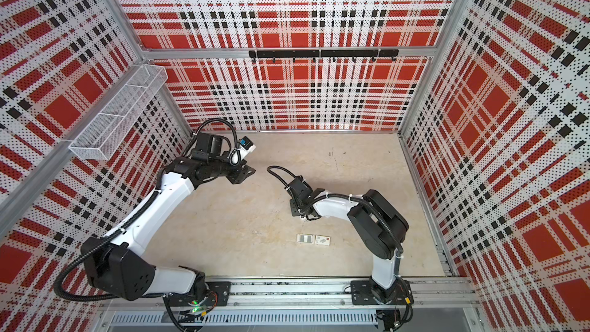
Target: Load the staples into the stapler
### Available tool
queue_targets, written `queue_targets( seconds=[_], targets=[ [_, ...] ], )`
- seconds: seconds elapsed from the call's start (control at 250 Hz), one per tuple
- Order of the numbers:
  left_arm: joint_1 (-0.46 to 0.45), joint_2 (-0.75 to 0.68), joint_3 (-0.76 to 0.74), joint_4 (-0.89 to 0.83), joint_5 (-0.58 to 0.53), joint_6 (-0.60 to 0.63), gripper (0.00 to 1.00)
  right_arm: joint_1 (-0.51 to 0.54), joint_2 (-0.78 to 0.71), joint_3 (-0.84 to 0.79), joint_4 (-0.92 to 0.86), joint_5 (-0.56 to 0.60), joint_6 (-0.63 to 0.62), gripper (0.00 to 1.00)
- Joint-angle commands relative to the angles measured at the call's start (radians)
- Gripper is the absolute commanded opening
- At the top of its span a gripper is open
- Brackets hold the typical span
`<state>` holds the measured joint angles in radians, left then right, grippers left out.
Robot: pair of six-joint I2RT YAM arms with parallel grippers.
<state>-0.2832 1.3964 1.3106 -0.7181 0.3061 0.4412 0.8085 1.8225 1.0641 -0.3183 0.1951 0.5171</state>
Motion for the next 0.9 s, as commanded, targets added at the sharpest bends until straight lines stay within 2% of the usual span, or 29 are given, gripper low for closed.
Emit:
queue_targets(
  seconds=[0.0,0.352,0.544,0.66,0.72,0.744,0.896],
  targets=[
    [-0.007,-0.001,0.002,0.017,-0.007,-0.016,0.56,0.010,-0.060,-0.010,-0.005,0.037,0.006,0.43],
    [-0.007,-0.006,0.024,0.005,-0.015,-0.019,0.56,0.035,-0.296,-0.065,-0.127,0.073,0.021,0.42],
    [-0.013,0.016,0.030,0.005,0.002,-0.019,0.56,0.057,-0.469,-0.162,-0.203,0.015,0.093,0.33],
    [-0.013,0.024,0.026,0.014,0.031,-0.018,0.56,0.090,-0.560,-0.234,-0.224,-0.026,0.142,0.31],
    [-0.013,0.031,0.024,0.017,0.041,-0.011,0.56,0.106,-0.587,-0.264,-0.228,-0.069,0.167,0.32],
    [-0.044,0.034,0.024,0.018,0.043,-0.008,0.56,0.115,-0.592,-0.274,-0.238,-0.071,0.180,0.32],
    [-0.062,0.053,0.025,0.029,0.050,-0.002,0.56,0.179,-0.602,-0.316,-0.248,-0.076,0.245,0.30]
  ],
)
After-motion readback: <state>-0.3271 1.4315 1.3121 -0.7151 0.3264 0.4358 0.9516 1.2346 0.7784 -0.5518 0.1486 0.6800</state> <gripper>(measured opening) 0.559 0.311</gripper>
